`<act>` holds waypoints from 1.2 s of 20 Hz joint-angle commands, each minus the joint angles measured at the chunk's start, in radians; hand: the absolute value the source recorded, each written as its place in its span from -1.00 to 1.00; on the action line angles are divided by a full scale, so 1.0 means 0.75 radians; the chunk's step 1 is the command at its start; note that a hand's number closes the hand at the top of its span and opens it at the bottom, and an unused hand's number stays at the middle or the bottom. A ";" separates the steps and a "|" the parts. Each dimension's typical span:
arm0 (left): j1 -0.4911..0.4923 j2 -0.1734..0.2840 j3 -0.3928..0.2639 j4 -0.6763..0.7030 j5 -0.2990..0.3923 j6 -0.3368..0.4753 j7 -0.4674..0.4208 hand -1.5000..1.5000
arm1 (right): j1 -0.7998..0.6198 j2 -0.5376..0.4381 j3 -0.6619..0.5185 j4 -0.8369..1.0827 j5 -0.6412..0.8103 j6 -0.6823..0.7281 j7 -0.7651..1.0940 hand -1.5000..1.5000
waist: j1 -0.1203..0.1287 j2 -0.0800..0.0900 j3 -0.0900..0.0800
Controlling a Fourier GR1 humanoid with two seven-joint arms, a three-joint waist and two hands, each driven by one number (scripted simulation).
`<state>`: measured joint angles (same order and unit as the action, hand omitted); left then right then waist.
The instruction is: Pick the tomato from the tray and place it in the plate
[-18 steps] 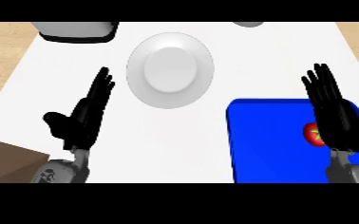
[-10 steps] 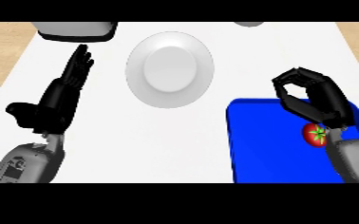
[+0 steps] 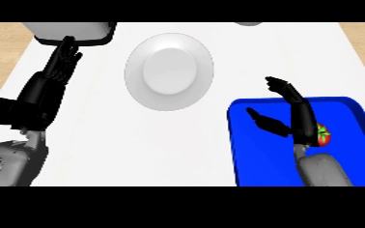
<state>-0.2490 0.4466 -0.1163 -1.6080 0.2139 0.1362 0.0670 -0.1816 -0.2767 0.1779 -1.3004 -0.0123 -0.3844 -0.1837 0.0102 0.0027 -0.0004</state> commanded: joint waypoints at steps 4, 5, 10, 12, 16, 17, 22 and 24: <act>-0.088 -0.002 0.073 0.072 -0.022 -0.040 0.046 0.00 | 0.083 -0.073 -0.101 -0.249 0.012 -0.031 -0.009 -1.00 | -0.029 -0.006 0.000; -0.017 -0.003 0.064 -0.005 -0.010 -0.049 0.060 0.00 | 0.069 -0.090 -0.073 -0.267 0.095 -0.081 0.048 -1.00 | -0.020 -0.008 0.000; 0.016 0.007 0.074 0.020 -0.021 -0.060 -0.007 0.00 | 0.033 -0.408 -0.043 -0.356 0.239 0.063 0.537 -1.00 | -0.024 -0.013 -0.005; 0.010 -0.024 0.059 0.037 -0.021 -0.059 -0.026 0.00 | 0.052 -0.495 -0.016 -0.348 0.269 0.158 0.662 -1.00 | -0.028 -0.009 -0.006; -0.055 -0.032 0.042 0.012 -0.044 -0.033 0.033 0.00 | -0.051 -0.648 0.041 -0.346 0.249 0.428 0.998 -1.00 | -0.006 -0.005 -0.006; 0.024 -0.022 0.052 0.017 -0.037 -0.054 -0.013 0.00 | -0.031 -0.692 0.044 -0.377 0.221 0.501 1.055 -1.00 | -0.003 -0.009 -0.007; -0.017 0.005 0.100 0.067 0.007 -0.119 -0.021 0.00 | -0.109 -0.735 0.113 -0.392 0.081 0.798 1.305 -1.00 | 0.001 0.001 -0.003; 0.013 -0.062 0.024 0.001 -0.077 -0.042 -0.006 0.00 | -0.122 -0.758 0.100 -0.488 0.021 0.877 1.445 -1.00 | -0.012 -0.006 -0.002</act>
<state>-0.2513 0.4333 -0.0647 -1.5906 0.1959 0.0796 0.0656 -0.2441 -0.8184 0.2376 -1.6277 0.0616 0.1508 0.7471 0.0037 -0.0023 -0.0035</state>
